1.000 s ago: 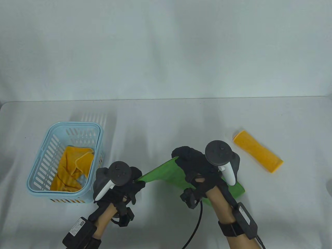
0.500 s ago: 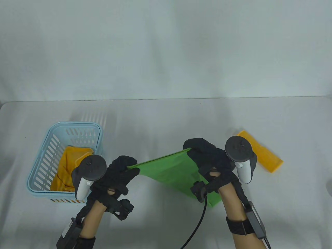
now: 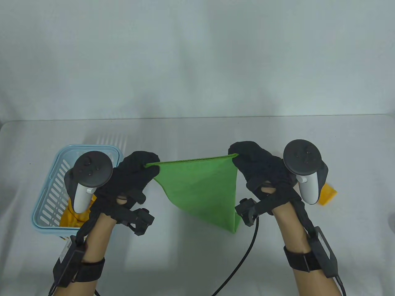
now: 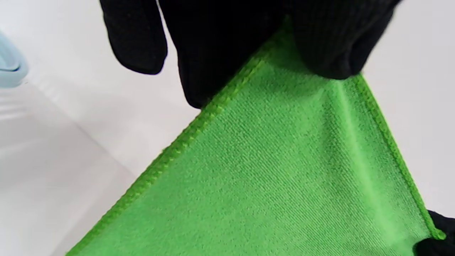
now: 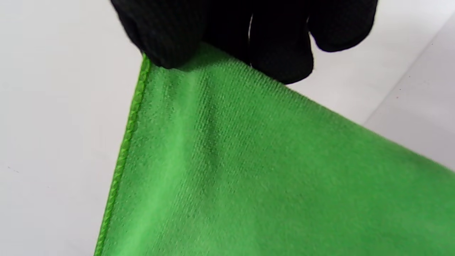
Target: Roll square towel into towel roll
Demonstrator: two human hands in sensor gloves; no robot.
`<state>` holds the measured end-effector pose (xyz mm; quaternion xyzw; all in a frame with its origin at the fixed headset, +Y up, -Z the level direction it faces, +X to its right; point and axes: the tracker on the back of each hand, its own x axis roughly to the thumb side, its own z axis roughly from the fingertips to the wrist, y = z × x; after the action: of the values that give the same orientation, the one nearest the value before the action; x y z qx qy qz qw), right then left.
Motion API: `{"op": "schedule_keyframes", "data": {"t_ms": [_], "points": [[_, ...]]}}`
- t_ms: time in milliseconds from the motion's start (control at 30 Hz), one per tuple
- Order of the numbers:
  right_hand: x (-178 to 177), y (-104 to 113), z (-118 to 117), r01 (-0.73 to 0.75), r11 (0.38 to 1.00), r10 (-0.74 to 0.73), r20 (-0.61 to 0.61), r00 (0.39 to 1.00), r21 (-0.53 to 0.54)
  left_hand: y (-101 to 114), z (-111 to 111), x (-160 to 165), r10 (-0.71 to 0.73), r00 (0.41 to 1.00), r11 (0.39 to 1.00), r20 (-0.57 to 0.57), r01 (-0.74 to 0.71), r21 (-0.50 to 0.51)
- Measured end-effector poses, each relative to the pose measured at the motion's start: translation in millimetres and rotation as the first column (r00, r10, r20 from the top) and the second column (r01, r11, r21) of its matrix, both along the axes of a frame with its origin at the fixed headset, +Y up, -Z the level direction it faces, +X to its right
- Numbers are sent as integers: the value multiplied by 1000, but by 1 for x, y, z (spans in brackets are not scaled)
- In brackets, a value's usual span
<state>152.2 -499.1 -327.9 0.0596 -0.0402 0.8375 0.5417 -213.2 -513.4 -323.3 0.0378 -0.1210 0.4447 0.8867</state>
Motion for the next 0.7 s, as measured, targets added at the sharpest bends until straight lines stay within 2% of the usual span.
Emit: {"op": "schedule_keyframes", "data": {"t_ms": [467,600,700], "points": [[11,58,44,27,993,-22,-43,999,115,67,42,4,30,997,980,68,-43,196],[14,70,36,23,992,-21,-23,1000,123,77,33,7,45,997,979,63,-57,196],[13,66,7,-40,997,37,44,998,61,72,3,11,-6,1000,989,-15,9,147]]}}
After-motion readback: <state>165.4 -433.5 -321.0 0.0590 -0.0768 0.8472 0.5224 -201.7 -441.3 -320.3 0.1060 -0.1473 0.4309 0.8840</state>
